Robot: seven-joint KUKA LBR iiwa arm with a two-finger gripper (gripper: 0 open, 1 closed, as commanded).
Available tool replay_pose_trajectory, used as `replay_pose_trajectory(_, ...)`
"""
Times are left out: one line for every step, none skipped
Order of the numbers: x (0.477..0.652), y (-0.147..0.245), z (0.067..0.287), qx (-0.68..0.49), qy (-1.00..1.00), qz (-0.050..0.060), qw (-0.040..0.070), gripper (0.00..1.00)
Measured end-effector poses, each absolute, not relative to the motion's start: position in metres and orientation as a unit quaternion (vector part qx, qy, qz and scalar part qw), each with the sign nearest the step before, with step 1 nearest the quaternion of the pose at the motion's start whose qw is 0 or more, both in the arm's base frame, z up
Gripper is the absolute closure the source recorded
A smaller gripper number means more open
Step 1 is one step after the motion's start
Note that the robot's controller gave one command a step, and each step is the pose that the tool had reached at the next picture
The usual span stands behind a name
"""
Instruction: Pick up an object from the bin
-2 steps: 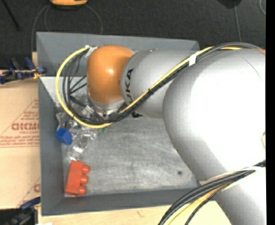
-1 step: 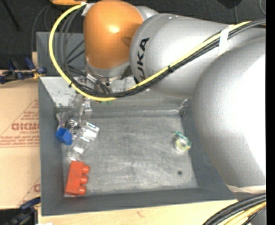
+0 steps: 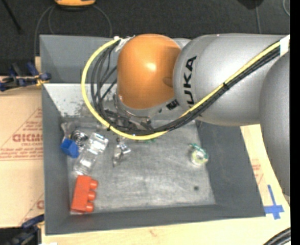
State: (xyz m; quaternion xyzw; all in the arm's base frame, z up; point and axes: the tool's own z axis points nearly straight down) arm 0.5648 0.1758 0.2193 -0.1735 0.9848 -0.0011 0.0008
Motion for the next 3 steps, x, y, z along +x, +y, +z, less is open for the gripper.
replay_pose_trajectory(0.586,0.177,0.115,-0.199,0.98,0.002,0.007,0.0)
replay_pose_trajectory(0.591,0.179,0.11,-0.222,0.975,0.003,0.011,0.0)
replay_pose_trajectory(0.589,0.18,0.096,-0.192,0.981,0.002,0.004,0.0)
